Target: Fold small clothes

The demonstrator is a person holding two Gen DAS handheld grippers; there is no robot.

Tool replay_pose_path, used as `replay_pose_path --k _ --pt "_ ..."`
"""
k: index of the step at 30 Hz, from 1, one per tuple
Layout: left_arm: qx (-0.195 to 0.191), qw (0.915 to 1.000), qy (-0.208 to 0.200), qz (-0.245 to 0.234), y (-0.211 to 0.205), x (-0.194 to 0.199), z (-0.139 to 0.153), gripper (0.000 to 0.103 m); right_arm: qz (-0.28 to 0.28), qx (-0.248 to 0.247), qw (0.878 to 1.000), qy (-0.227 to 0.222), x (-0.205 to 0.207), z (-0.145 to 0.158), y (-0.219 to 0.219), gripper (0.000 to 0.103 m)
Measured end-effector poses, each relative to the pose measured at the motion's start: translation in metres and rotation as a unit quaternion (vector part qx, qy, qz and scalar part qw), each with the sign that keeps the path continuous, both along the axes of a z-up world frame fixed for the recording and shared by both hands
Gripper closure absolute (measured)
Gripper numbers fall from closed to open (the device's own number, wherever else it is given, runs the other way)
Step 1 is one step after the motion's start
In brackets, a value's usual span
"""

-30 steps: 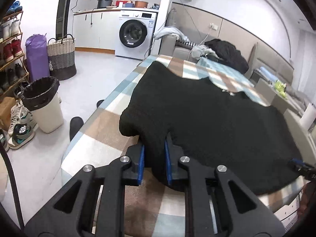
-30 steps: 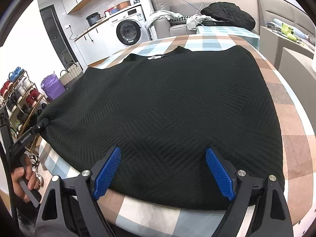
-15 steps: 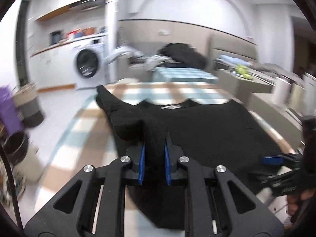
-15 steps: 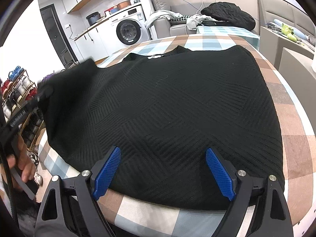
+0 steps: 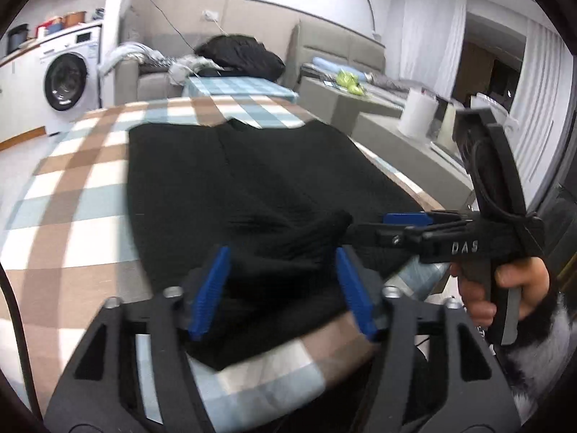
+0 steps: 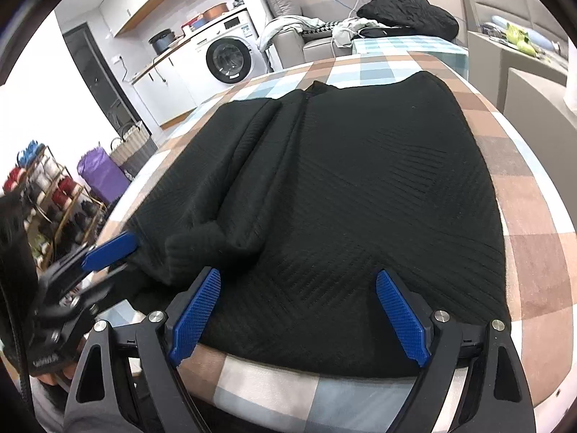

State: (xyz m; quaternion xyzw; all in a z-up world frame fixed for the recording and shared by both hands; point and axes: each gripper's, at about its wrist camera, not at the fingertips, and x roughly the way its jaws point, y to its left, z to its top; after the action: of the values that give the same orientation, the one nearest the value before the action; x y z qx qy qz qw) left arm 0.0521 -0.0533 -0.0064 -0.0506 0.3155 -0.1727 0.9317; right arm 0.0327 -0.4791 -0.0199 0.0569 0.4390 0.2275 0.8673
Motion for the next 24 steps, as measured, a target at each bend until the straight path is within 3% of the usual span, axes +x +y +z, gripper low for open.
replay_pose_path --k 4,9,13,16,19,21,24 --pt "-0.021 0.9984 -0.019 0.049 0.037 -0.007 0.004 0.029 -0.010 0.024 1.000 -0.003 -0.001 0.011 -0.010 0.013" --pt "-0.027 0.9938 0.008 0.107 0.087 -0.013 -0.002 0.029 -0.010 0.082 0.997 -0.013 -0.001 0.031 -0.013 0.013" --pt "-0.043 0.9917 0.033 0.117 0.103 -0.010 -0.013 0.029 0.035 0.081 0.996 -0.016 0.006 0.034 0.014 0.016" --pt "-0.037 0.9916 0.033 0.119 0.103 -0.009 -0.017 0.029 0.049 0.062 0.997 0.023 0.020 0.019 0.033 0.018" --pt "-0.033 0.9922 0.027 0.117 0.100 -0.009 -0.017 0.029 0.058 0.081 0.993 0.061 0.030 0.003 0.040 0.043" --pt "-0.032 0.9921 0.025 0.118 0.097 -0.007 -0.016 0.029 0.064 0.071 0.994 0.055 0.030 0.000 0.043 0.080" --pt "-0.039 0.9916 0.022 0.121 0.100 -0.010 -0.012 0.029 0.075 0.120 0.990 0.023 0.019 0.018 0.036 0.088"
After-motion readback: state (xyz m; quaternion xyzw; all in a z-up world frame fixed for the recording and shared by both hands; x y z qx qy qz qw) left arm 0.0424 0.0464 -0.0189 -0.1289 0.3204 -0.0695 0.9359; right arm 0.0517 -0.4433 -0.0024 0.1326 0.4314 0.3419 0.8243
